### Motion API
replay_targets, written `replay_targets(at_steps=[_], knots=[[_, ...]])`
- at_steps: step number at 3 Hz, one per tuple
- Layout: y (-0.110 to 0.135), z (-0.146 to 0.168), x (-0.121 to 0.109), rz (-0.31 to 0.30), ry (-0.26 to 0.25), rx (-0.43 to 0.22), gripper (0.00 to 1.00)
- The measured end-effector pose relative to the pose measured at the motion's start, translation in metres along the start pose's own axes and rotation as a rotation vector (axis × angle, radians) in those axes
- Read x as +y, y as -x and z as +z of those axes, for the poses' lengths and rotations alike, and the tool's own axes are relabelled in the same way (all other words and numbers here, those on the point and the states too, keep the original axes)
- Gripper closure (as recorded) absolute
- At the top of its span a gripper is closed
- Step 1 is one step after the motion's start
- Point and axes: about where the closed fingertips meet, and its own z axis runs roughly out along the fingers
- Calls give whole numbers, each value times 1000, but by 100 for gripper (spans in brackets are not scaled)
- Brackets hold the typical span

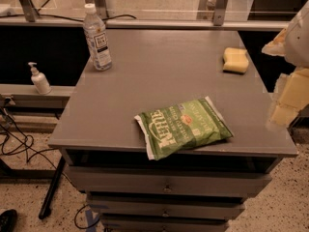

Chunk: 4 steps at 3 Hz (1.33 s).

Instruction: Pick green jalapeno chip bag

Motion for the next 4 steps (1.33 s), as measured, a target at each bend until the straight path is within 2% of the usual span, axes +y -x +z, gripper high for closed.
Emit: replay_targets(at_steps=[1,2,3,4], knots=[[2,1,0,-3,-6,-8,0],[8,16,3,-33,-1,-47,0],[16,46,13,-61,21,-103,0],[22,80,22,-63,47,-147,0]])
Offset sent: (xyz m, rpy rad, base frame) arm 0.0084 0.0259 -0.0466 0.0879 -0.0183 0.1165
